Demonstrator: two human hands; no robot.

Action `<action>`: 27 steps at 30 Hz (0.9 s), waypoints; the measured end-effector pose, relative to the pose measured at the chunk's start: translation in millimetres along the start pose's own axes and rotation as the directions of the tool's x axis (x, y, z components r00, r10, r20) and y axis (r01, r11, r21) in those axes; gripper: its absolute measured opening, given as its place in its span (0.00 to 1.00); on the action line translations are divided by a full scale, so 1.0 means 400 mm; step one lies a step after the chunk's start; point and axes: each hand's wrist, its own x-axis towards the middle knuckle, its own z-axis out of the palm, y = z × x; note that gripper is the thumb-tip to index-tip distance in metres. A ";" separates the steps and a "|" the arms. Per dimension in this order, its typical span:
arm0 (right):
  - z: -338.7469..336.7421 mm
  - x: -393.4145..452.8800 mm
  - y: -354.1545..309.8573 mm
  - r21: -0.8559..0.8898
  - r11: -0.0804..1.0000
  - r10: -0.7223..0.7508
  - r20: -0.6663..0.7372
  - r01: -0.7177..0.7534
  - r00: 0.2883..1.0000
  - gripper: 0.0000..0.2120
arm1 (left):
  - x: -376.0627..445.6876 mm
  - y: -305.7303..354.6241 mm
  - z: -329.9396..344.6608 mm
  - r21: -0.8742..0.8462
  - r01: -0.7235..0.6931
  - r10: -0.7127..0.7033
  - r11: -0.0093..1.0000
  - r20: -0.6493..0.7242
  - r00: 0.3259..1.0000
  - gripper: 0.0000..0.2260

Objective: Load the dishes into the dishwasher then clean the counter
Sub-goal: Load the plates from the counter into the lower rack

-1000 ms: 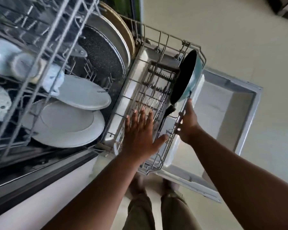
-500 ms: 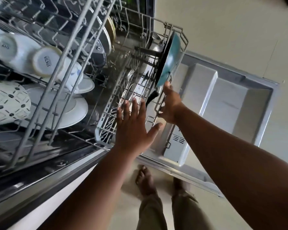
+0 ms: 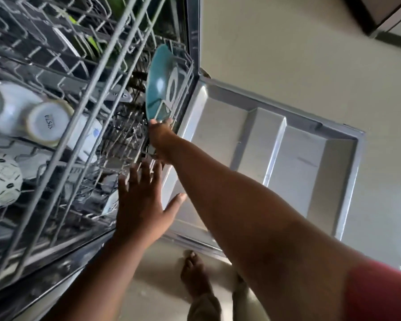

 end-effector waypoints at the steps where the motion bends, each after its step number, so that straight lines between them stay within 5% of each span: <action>1: 0.005 0.001 0.001 -0.021 1.000 0.008 0.003 -0.008 1.000 0.30 | 0.000 -0.005 -0.006 0.013 0.013 -0.013 1.000 0.009 1.000 0.42; 11: -0.072 -0.095 0.020 -0.208 0.969 -0.112 0.097 0.130 0.989 0.20 | -0.015 0.039 0.013 0.027 0.046 -0.047 0.999 0.052 0.998 0.43; 19: -0.226 -0.211 0.177 -0.303 0.951 0.068 0.029 -0.056 0.997 0.29 | -0.080 0.150 0.048 0.033 0.044 -0.046 0.999 0.093 0.995 0.41; 27: -0.498 -0.369 0.313 -0.493 0.860 0.099 -0.092 -0.131 0.991 0.23 | -0.208 0.298 0.064 -0.026 0.020 -0.015 0.999 0.190 0.982 0.40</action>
